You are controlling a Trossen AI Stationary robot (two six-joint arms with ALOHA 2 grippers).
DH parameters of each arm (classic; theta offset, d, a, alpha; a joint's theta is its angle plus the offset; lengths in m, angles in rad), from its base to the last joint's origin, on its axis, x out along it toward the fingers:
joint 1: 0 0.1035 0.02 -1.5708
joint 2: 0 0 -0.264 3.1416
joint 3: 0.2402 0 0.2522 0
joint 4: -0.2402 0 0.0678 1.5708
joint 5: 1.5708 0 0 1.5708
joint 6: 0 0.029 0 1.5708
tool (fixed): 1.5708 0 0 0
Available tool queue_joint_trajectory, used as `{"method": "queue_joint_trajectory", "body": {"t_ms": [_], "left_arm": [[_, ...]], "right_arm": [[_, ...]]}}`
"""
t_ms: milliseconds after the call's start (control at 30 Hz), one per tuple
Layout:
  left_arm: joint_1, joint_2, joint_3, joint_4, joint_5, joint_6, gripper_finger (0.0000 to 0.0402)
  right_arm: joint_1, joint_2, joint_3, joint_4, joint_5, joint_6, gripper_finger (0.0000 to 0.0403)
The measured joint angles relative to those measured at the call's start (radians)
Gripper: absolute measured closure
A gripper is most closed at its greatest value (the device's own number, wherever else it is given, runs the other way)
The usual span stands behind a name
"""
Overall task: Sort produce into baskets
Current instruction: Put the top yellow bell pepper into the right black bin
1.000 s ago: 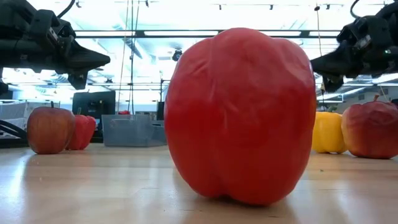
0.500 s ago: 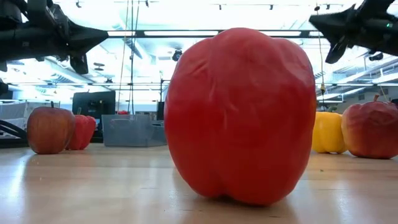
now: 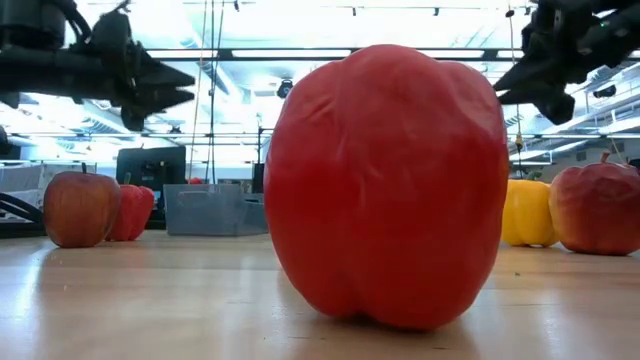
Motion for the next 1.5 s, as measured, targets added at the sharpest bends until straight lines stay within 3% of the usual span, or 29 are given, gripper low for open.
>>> {"method": "queue_joint_trajectory", "body": {"t_ms": [167,333,833,1167,1367,1500], "left_arm": [[0.0,0.108,0.005,0.088,0.0,0.069,0.0194],[0.0,0.173,0.006,0.151,-0.007,0.074,0.0193],[0.0,0.247,0.008,0.228,-0.021,0.072,0.0193],[0.0,0.247,0.008,0.227,-0.042,0.065,0.0193],[0.0,0.247,0.008,0.227,-0.076,0.076,0.0193],[0.0,0.247,0.008,0.227,-0.114,0.123,0.0193]], "right_arm": [[0.031,0.143,0.054,-0.193,0.01,0.031,0.021],[0.086,0.262,0.056,-0.224,0.043,0.098,0.0202],[0.2,0.445,0.056,-0.254,0.063,0.1,0.0265],[0.202,0.451,0.056,-0.244,0.098,0.035,0.0392],[0.181,0.451,0.056,-0.245,0.087,0.019,0.0384],[0.172,0.451,0.056,-0.243,0.116,0.015,0.0358]]}}
